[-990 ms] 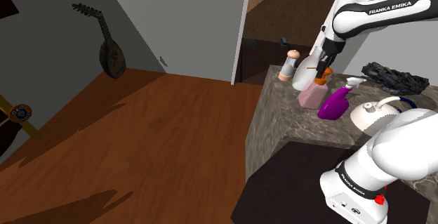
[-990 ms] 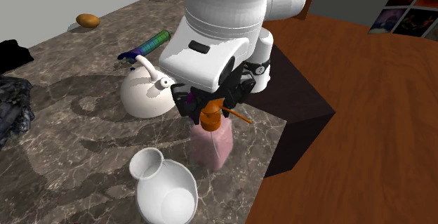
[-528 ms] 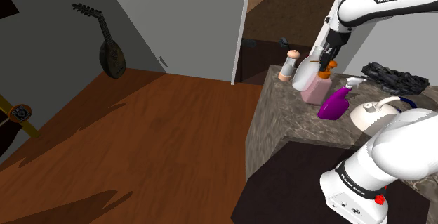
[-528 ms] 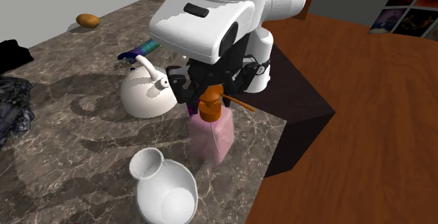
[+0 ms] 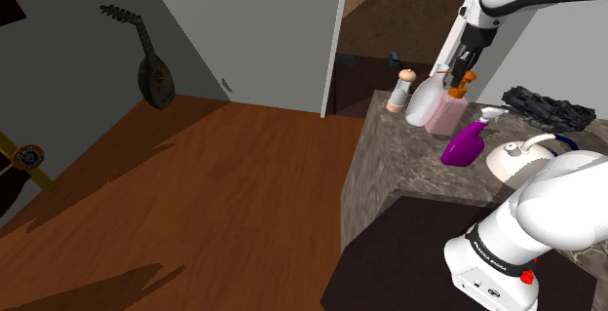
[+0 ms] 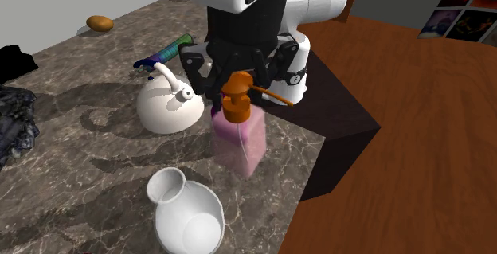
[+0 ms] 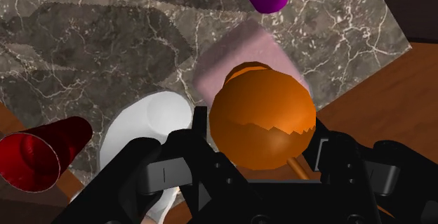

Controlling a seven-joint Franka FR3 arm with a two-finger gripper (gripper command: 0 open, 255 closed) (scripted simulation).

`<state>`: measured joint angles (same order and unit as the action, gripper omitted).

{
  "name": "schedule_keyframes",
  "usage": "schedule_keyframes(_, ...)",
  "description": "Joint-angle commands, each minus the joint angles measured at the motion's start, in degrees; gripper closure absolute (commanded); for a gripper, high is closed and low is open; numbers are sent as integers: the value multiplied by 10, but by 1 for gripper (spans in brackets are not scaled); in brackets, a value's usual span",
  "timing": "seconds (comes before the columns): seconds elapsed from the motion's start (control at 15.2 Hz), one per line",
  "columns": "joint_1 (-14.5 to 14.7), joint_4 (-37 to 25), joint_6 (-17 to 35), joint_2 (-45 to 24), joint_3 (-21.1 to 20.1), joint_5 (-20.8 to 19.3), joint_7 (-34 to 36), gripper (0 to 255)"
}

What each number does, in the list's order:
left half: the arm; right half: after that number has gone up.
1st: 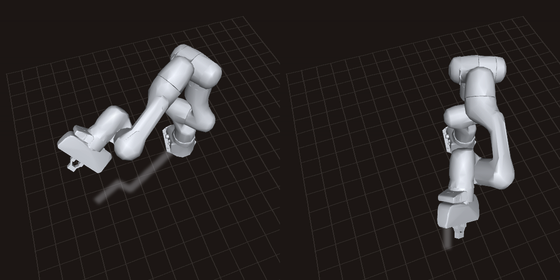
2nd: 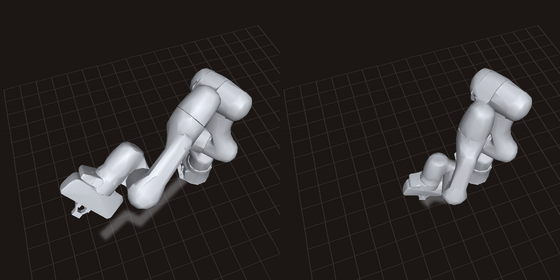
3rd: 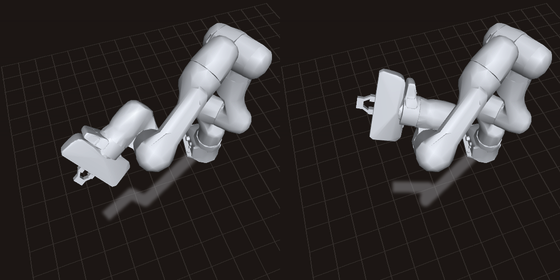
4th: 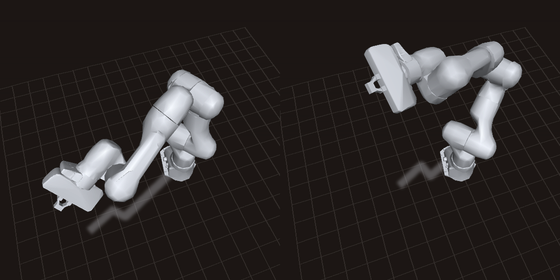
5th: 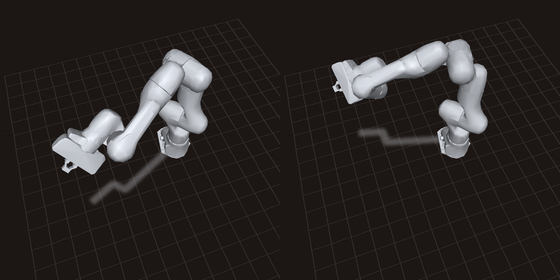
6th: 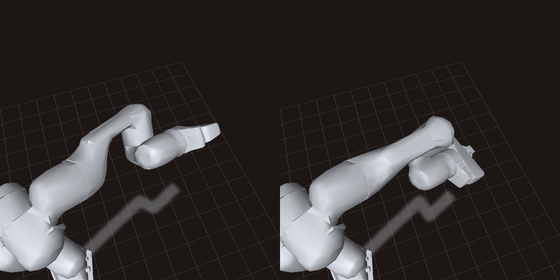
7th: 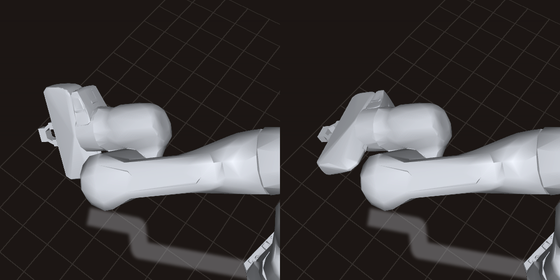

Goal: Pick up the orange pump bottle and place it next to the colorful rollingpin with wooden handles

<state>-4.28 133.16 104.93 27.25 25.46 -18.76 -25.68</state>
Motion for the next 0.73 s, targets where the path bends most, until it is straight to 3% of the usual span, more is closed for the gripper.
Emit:
schedule_keyframes(0.0,1,-12,-16,3,-4,2,-1,255)
schedule_keyframes(0.66,5,-86,-92,5,-17,12,-11,255)
